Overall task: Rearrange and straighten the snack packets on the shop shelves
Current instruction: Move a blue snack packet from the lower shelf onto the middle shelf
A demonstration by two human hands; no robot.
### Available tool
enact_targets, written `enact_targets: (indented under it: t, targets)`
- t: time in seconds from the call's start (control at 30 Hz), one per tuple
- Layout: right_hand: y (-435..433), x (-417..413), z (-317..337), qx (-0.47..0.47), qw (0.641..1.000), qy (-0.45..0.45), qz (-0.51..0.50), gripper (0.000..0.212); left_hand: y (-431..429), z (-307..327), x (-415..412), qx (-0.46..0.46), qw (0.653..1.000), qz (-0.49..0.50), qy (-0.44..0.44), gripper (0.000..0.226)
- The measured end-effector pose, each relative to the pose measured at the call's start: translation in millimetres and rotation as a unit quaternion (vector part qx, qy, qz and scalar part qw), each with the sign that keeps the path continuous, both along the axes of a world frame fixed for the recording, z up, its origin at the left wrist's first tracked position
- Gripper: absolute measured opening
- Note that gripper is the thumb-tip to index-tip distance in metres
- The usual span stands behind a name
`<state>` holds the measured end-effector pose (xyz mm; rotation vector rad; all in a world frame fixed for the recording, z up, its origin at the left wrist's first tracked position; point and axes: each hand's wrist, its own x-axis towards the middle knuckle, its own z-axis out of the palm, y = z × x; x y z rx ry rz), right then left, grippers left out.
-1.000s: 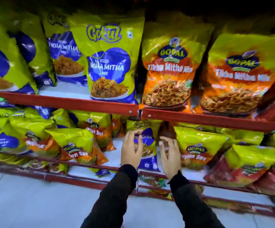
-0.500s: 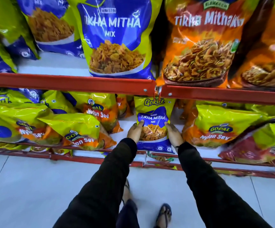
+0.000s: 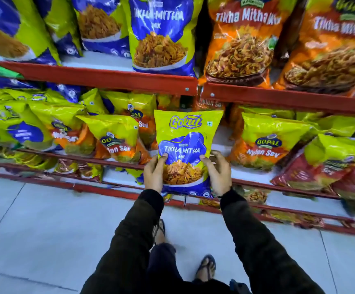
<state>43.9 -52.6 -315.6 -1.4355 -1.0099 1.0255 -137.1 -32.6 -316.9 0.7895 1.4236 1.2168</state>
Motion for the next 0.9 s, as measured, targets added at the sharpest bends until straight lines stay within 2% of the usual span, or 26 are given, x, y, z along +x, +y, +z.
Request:
enact_targets:
  t: [0.1, 0.2, 0.23, 0.37, 0.43, 0.53, 0.6, 0.67, 0.8, 0.9]
  targets:
    - [0.3, -20.5, 29.3, 0.045, 0.998, -0.031, 0.024, 0.034, -10.8, 30.9, -21.9, 0.051, 0.998, 0.045, -0.013, 0.005]
    - [9.2, -47.6, 66.4, 0.122, 0.99, -0.056, 0.034, 0.043, -11.3, 71.0, -48.6, 0.137, 0.988, 0.072, -0.004, 0.045]
    - [15.5, -55.4, 77.7, 0.141, 0.988, -0.056, 0.038, 0.042, -8.2, 84.0, -56.5, 0.159, 0.984, 0.08, 0.005, 0.049]
    - [45.8, -88.3, 135.5, 0.206, 0.975, -0.069, 0.044, 0.041, 18.8, 133.3, -88.5, 0.216, 0.97, 0.105, 0.029, 0.008]
    - [66.7, -106.7, 165.9, 0.242, 0.967, -0.066, 0.038, 0.041, 39.1, 160.2, -107.0, 0.248, 0.962, 0.111, 0.013, 0.009]
    - [99.3, -132.2, 204.2, 0.285, 0.956, -0.071, 0.026, 0.043, 78.7, 198.6, -133.0, 0.287, 0.951, 0.112, -0.007, 0.022]
    - [121.3, -151.3, 226.5, 0.296, 0.952, -0.08, 0.021, 0.046, 103.5, 223.3, -148.0, 0.313, 0.943, 0.108, -0.009, 0.01]
    - [142.8, -167.9, 242.4, 0.295, 0.951, -0.086, 0.02, 0.048, 127.0, 240.6, -161.2, 0.333, 0.938, 0.096, -0.013, 0.017]
    - [181.5, -195.9, 254.7, 0.298, 0.947, -0.112, 0.034, 0.051, 171.7, 253.9, -185.5, 0.347, 0.936, 0.062, 0.005, 0.026]
    - [204.6, -211.8, 248.8, 0.273, 0.953, -0.126, 0.039, 0.048, 204.0, 246.2, -200.0, 0.329, 0.943, 0.034, 0.019, 0.024]
